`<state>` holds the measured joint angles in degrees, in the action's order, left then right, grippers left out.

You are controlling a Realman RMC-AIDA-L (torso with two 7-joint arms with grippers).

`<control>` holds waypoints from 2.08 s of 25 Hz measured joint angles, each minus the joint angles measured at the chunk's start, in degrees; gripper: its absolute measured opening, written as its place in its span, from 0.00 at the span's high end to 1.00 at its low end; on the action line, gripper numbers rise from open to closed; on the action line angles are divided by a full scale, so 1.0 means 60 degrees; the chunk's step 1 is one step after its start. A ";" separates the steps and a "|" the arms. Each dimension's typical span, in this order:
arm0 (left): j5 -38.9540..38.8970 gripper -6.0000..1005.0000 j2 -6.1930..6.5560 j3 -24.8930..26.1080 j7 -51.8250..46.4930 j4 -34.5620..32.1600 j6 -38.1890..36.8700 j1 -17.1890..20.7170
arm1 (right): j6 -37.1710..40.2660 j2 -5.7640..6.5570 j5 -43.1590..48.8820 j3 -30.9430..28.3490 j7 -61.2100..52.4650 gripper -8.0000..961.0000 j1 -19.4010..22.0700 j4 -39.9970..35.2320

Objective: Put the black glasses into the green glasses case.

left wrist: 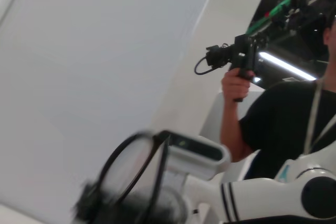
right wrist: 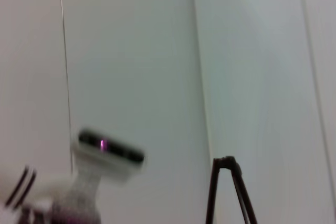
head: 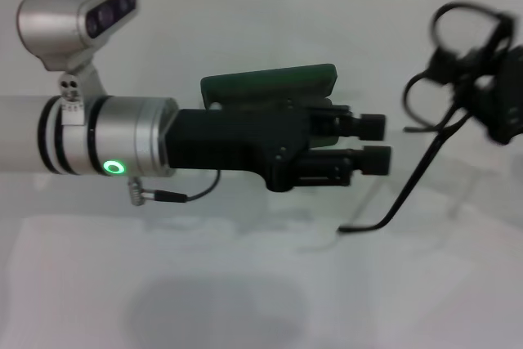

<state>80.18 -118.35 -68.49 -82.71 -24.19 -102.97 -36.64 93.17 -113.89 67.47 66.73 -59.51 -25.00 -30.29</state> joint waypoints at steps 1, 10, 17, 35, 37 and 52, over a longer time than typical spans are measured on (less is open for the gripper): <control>0.0028 0.47 0.0056 0.0041 0.0006 0.0004 0.0063 0.0049 | 0.0296 0.0010 -0.0009 -0.0347 0.0001 0.90 0.0045 0.0001; 0.0784 0.47 0.0169 0.0025 0.0035 0.0039 0.1301 0.0170 | 0.2104 -0.0104 -0.0142 -0.2296 -0.0721 0.90 0.0039 -0.0002; 0.1894 0.47 -0.0226 -0.0125 0.0071 0.0013 0.1274 -0.0419 | 0.1339 -0.0272 -0.0643 -0.2081 -0.0965 0.90 -0.0449 0.0421; 0.0735 0.47 -0.0142 -0.0113 0.0111 0.0003 0.0779 -0.0566 | -0.1526 0.0096 0.0875 0.0352 -0.1582 0.90 -0.1516 0.1042; 0.0735 0.47 -0.0140 -0.0112 0.0110 0.0003 0.0780 -0.0586 | -0.1468 0.0101 0.1281 0.0368 -0.1712 0.90 -0.1569 0.1001; 0.0717 0.47 -0.0141 -0.0112 0.0103 -0.0012 0.0852 -0.0594 | -0.0723 0.0103 0.2508 0.0389 -0.1971 0.90 -0.1865 0.0985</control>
<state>84.49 -119.19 -69.17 -82.09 -24.26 -97.86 -40.20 88.83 -113.27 82.52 69.07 -71.33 -36.18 -24.38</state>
